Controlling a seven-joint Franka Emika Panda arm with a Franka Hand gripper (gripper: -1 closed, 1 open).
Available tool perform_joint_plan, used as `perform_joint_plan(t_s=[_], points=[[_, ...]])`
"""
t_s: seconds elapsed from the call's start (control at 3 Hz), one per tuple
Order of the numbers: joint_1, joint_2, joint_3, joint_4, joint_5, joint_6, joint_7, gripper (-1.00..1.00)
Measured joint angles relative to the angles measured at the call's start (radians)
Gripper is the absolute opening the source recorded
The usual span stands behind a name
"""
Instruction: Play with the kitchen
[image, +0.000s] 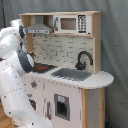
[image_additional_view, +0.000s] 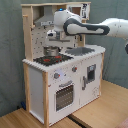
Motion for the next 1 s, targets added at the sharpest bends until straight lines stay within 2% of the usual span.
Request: perform_joint_plan(t_s=[0.67, 1.0], points=[[0.057, 0.102, 0.000, -0.004, -0.046, -0.162, 0.084, -1.00], [0.071, 0.147, -0.001, -0.014, -0.090, -0.238, 0.119, -1.00]])
